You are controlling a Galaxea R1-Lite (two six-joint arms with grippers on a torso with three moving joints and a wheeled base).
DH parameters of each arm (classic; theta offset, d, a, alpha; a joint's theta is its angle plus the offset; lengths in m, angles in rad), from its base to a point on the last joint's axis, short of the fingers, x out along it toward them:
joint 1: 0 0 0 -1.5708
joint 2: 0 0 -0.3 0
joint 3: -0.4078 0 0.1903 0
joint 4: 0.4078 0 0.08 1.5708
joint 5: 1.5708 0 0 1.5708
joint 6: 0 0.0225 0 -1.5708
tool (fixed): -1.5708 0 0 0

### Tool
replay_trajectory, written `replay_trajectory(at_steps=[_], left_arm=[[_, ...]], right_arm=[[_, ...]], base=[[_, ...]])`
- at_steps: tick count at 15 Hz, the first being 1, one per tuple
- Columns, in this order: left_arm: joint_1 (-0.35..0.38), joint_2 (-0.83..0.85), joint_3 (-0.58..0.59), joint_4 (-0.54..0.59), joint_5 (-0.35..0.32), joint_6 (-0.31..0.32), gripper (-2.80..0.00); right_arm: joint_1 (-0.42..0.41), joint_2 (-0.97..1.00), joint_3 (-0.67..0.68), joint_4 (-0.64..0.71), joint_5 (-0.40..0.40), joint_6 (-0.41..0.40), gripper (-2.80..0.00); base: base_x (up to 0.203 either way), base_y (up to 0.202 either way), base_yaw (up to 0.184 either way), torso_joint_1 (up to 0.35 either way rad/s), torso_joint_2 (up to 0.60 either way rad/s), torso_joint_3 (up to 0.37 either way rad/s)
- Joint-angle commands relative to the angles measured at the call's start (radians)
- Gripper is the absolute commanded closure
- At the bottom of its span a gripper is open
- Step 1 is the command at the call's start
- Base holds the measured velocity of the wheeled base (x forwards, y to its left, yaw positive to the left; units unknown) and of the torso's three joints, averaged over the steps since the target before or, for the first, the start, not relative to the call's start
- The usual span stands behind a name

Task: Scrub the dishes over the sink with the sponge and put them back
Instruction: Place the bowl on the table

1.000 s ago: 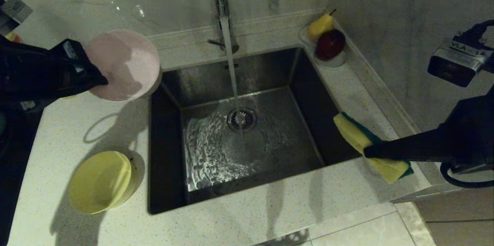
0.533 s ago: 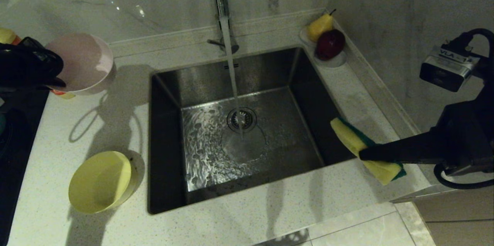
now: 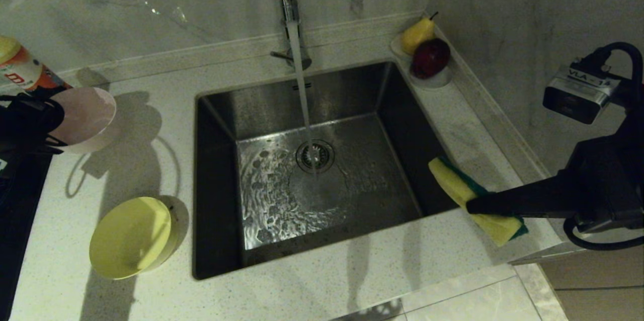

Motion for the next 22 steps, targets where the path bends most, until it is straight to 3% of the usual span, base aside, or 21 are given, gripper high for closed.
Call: replay_trajectory(at_steps=[1,7,16,17,22], left_arm=[[0.049,0.072,-0.005,0.001,-0.006,-0.008,0.0],[0.105,0.171,-0.012,-0.003,-0.025,-0.02,0.0],[0.118,0.194,-0.024,-0.014,-0.028,-0.02,0.0],[0.118,0.193,-0.027,-0.013,-0.028,-0.021,-2.8],[0.125,0.174,-0.052,-0.005,-0.03,-0.03,-2.8]], right_arm=[[0.001,-0.001,0.011,0.001,0.004,0.003,0.0],[0.002,-0.012,0.028,0.0,0.005,0.003,0.0],[0.002,-0.041,0.011,0.004,0.018,0.004,0.0],[0.002,-0.046,0.012,0.006,0.018,0.004,0.0],[0.002,-0.048,0.011,0.007,0.018,0.004,0.0]], base=[[0.0,0.0,0.0,0.0,0.0,0.0],[0.0,0.0,0.0,0.0,0.0,0.0],[0.0,0.0,0.0,0.0,0.0,0.0],[0.0,0.0,0.0,0.0,0.0,0.0],[0.0,0.0,0.0,0.0,0.0,0.0]])
